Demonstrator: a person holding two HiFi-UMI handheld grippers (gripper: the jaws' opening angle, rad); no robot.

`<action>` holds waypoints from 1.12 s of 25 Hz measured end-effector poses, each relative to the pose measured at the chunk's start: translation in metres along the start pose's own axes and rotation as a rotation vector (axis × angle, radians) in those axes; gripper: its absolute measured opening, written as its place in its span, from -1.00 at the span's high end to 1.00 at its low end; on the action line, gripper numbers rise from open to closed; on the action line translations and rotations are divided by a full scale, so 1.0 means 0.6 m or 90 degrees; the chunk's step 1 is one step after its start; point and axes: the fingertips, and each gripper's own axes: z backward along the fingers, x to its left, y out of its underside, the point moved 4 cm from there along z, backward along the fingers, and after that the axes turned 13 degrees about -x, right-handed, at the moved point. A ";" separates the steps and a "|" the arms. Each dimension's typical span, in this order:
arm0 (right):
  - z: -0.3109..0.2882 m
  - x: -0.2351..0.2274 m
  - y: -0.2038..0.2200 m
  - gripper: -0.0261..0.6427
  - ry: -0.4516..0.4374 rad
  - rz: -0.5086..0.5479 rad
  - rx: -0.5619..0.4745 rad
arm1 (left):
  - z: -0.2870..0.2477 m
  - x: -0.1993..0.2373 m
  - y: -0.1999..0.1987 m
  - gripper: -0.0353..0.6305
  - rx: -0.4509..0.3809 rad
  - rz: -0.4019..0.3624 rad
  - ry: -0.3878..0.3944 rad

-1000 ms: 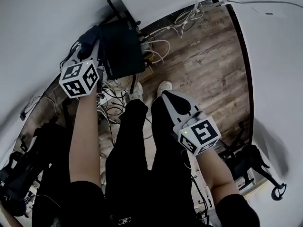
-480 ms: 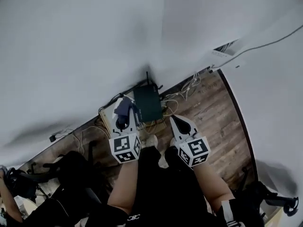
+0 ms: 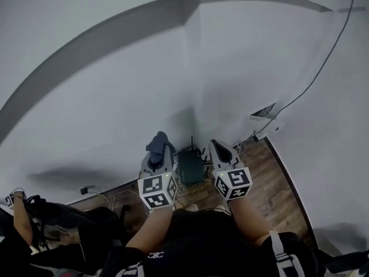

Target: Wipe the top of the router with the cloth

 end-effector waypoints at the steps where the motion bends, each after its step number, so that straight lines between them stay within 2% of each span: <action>1: -0.005 0.004 -0.023 0.93 -0.012 -0.005 -0.014 | 0.000 -0.004 -0.024 0.72 -0.011 -0.012 0.003; 4: -0.015 0.012 -0.079 0.93 -0.026 0.002 -0.043 | 0.001 -0.015 -0.076 0.72 -0.035 -0.041 0.013; 9: -0.036 0.009 -0.118 0.93 -0.010 0.015 -0.070 | 0.000 -0.027 -0.111 0.72 -0.059 -0.052 0.026; 17: -0.060 0.026 -0.119 0.93 -0.012 0.001 -0.078 | -0.020 -0.018 -0.106 0.72 -0.034 -0.045 0.049; 28: -0.059 0.054 -0.115 0.93 -0.004 0.016 -0.086 | -0.010 0.009 -0.102 0.72 -0.054 -0.048 0.058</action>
